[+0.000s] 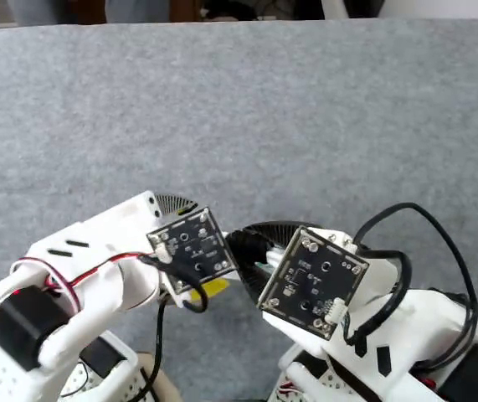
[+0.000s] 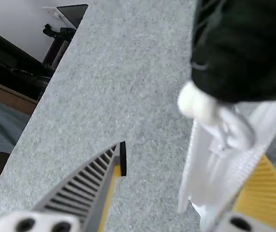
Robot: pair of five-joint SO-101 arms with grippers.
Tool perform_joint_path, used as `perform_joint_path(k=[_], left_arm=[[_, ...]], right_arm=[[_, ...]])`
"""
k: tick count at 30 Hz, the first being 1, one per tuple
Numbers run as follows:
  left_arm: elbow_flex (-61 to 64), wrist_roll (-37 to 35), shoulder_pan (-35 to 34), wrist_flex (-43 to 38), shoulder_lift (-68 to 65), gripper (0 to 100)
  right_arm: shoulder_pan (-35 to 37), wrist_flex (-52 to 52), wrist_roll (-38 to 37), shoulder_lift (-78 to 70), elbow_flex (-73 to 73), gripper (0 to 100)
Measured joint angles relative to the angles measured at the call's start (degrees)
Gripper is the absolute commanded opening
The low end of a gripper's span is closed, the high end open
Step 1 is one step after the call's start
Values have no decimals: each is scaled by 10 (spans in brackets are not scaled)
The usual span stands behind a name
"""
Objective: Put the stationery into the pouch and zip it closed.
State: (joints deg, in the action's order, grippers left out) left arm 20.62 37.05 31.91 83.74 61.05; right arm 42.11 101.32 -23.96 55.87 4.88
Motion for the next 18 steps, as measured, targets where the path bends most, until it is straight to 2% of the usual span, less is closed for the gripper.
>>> perform_joint_path(k=[13, 15, 18], left_arm=[[-4, -21, 1, 17, 0, 395], [-4, -21, 1, 17, 0, 348], [-4, -21, 2, 17, 0, 194]], right_arm=[[0, 0, 0, 0, 0, 12], [0, 0, 0, 0, 0, 12], [0, 0, 0, 0, 0, 12]])
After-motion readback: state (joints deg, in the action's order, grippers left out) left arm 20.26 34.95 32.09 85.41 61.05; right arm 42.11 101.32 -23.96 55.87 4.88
